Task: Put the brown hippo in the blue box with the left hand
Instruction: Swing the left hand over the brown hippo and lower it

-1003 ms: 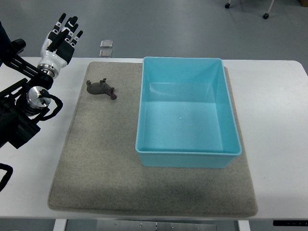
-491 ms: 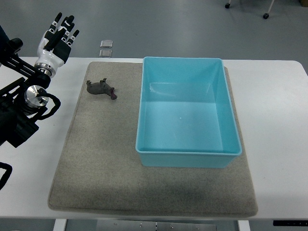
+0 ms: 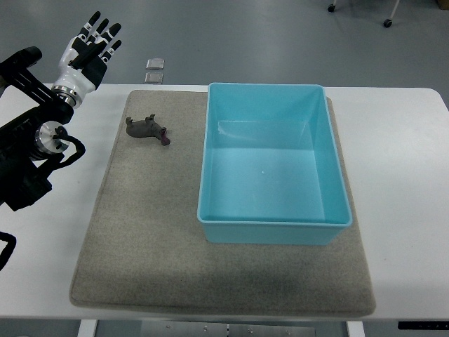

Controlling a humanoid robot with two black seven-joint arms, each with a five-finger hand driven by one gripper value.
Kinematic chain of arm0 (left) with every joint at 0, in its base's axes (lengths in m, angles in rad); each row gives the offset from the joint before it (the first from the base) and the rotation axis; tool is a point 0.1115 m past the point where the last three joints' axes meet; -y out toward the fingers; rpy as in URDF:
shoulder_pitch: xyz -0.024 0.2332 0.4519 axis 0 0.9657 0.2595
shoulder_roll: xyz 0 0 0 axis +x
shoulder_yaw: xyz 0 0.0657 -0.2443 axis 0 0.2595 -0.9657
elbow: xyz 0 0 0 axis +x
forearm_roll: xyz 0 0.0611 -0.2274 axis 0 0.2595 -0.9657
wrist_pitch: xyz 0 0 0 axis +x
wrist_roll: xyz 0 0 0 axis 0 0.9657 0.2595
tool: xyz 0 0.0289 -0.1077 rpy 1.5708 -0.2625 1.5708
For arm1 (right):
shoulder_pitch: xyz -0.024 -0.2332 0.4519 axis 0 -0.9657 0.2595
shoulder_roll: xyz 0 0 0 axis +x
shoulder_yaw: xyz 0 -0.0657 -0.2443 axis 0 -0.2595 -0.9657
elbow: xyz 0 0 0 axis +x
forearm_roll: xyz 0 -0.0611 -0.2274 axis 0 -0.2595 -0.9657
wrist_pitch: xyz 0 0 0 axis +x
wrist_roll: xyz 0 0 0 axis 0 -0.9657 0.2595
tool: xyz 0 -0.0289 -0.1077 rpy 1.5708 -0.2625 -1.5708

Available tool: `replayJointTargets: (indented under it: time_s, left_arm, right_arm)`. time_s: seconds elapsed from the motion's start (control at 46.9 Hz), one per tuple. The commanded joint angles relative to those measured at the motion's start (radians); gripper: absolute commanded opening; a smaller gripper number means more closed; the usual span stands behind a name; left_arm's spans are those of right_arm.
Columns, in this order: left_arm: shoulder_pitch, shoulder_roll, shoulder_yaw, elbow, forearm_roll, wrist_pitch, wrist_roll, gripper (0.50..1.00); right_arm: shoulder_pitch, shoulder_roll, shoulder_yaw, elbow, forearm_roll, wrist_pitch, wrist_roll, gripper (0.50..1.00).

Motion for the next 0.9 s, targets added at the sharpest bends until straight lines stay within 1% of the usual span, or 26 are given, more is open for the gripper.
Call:
replayJointTargets:
  time_s: [0.0, 0.171, 0.192, 0.299, 0.384, 0.512, 0.619, 0.726, 0.811, 0.875]
  left_arm:
    - [-0.004, 0.0, -0.001, -0.001, 0.082, 0.009, 0.0, 0.99]
    - [-0.018, 0.002, 0.002, 0.0, 0.119, 0.01, -0.002, 0.979]
    - [-0.018, 0.003, 0.002, 0.0, 0.136, 0.01, -0.002, 0.971]
    - [-0.032, 0.028, 0.008, -0.001, 0.338, 0.027, -0.003, 0.966]
    - [-0.033, 0.035, 0.008, -0.006, 0.49, 0.032, -0.002, 0.975]
    - [-0.035, 0.043, 0.01, -0.029, 0.581, 0.027, 0.001, 0.986]
    - [-0.046, 0.101, 0.057, -0.095, 0.643, 0.024, 0.006, 0.986]
    - [-0.069, 0.169, 0.148, -0.19, 0.722, 0.027, 0.014, 0.984]
    - [-0.076, 0.215, 0.202, -0.251, 0.742, 0.03, 0.038, 0.986]
    - [-0.092, 0.238, 0.243, -0.279, 0.763, 0.03, 0.07, 0.986]
  right_arm:
    - [0.0, 0.0, 0.0, 0.0, 0.0, 0.0, 0.0, 0.936]
    - [0.0, 0.0, 0.0, 0.0, 0.0, 0.0, 0.0, 0.936]
    - [0.0, 0.0, 0.0, 0.0, 0.0, 0.0, 0.0, 0.936]
    - [0.0, 0.0, 0.0, 0.0, 0.0, 0.0, 0.0, 0.936]
    - [0.0, 0.0, 0.0, 0.0, 0.0, 0.0, 0.0, 0.936]
    - [0.0, 0.0, 0.0, 0.0, 0.0, 0.0, 0.0, 0.936]
    - [0.0, 0.0, 0.0, 0.0, 0.0, 0.0, 0.0, 0.936]
    - [0.0, 0.0, 0.0, 0.0, 0.0, 0.0, 0.0, 0.936]
    - [0.0, 0.0, 0.0, 0.0, 0.0, 0.0, 0.0, 0.936]
    - [0.0, 0.0, 0.0, 0.0, 0.0, 0.0, 0.0, 0.936]
